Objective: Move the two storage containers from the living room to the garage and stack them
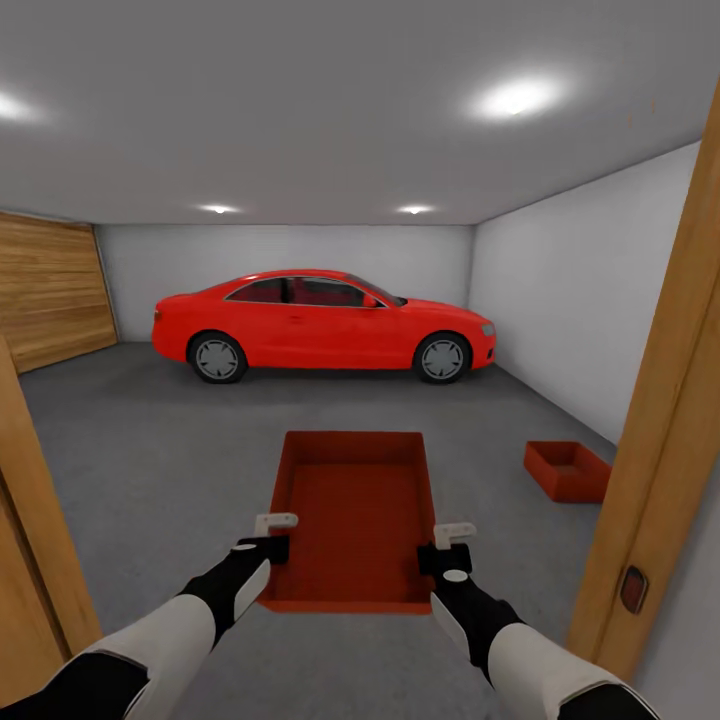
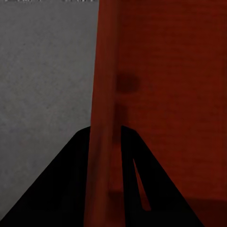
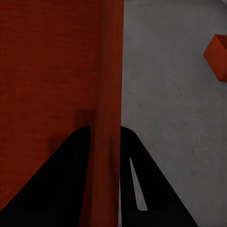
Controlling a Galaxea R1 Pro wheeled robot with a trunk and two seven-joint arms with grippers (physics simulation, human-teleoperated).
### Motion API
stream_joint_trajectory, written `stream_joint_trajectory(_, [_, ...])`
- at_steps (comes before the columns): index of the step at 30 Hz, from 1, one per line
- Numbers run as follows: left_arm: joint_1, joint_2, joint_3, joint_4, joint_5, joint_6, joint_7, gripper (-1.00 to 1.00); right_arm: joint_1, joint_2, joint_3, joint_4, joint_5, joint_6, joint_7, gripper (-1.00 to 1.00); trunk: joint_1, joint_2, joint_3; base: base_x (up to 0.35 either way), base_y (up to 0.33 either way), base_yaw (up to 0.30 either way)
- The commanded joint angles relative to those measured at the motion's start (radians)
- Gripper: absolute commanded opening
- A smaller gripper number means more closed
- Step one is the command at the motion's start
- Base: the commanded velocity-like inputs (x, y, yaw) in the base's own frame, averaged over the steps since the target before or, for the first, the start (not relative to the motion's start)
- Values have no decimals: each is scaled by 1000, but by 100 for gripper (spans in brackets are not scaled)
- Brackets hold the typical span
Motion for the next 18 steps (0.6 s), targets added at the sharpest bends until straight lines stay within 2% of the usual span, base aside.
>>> stream_joint_trajectory(1, [-1,2,-3,-6,3,1,11,-100,-1,-2,13,8,-16,-7,-9,-100,0,-1,-1,0,0,0])
stream_joint_trajectory(9, [-1,6,-59,-3,81,-43,12,-100,-1,-10,20,-24,4,-6,-9,-100,0,-1,-1,0,0,0])
stream_joint_trajectory(13, [-1,6,-68,-2,92,-44,12,-100,-1,-11,15,-26,16,-6,-9,-100,0,-1,-1,0,0,50])
stream_joint_trajectory(18, [-1,7,-69,-2,93,-43,12,-100,-1,-11,5,-25,26,-6,-9,-100,0,-1,-1,0,0,214])
